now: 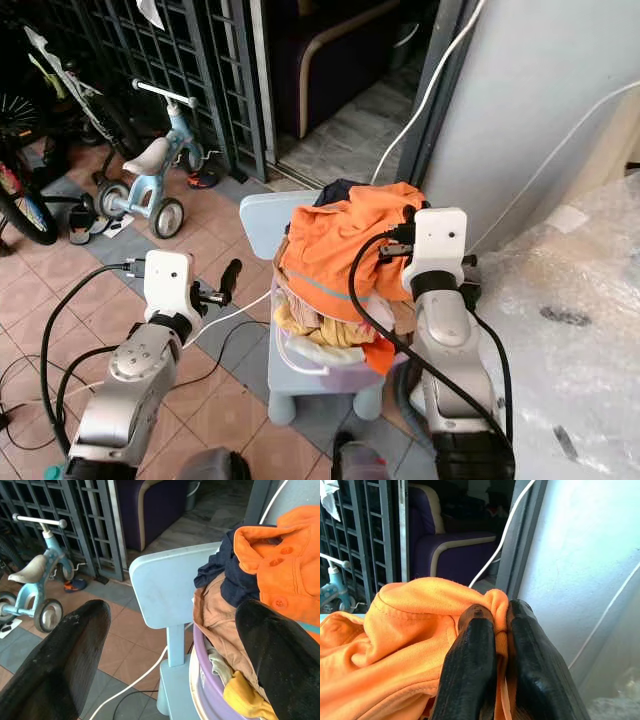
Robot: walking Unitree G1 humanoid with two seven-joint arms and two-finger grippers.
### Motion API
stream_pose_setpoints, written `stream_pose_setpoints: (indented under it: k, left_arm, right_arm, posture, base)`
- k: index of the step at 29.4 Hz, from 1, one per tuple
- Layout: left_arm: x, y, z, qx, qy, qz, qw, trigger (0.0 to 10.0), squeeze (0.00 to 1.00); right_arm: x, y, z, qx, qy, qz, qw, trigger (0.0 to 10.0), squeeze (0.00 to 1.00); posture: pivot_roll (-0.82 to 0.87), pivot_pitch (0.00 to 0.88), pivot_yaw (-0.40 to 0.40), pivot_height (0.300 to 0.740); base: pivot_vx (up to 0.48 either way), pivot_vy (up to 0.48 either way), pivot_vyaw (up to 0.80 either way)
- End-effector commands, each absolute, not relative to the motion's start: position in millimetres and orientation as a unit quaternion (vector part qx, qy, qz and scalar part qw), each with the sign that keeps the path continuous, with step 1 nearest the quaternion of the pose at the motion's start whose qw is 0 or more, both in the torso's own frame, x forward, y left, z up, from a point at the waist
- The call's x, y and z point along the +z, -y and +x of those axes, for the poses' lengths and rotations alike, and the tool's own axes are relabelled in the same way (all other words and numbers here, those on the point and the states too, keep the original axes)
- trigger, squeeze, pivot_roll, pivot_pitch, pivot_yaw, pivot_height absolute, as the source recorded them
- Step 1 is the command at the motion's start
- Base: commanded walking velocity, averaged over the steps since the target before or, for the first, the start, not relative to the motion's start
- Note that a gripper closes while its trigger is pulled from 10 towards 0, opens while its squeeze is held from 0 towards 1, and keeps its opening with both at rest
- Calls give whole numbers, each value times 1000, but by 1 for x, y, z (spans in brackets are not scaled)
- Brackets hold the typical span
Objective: Clothes washing
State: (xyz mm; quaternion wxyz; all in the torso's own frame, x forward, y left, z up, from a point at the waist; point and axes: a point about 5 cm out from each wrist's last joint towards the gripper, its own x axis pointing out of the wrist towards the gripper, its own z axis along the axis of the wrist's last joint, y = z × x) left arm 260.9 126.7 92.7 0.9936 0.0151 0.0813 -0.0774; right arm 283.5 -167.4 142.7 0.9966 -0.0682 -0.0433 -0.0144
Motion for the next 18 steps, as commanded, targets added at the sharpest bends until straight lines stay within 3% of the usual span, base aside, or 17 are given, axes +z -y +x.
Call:
stream_pose_setpoints:
  k: [1,18]
  left_arm:
    - [94,-127,262,-77,-78,18,994,10000,0]
    - [101,-129,265,-99,-53,6,994,10000,0]
  right_arm:
    - [149,169,286,-22,53,-67,996,10000,0]
    - [158,167,295,-25,74,-73,994,10000,0]
  posture:
    - [-84,0,28,740]
    - [-84,13,27,740]
  base:
    - [0,0,-800]
    - [0,0,-800]
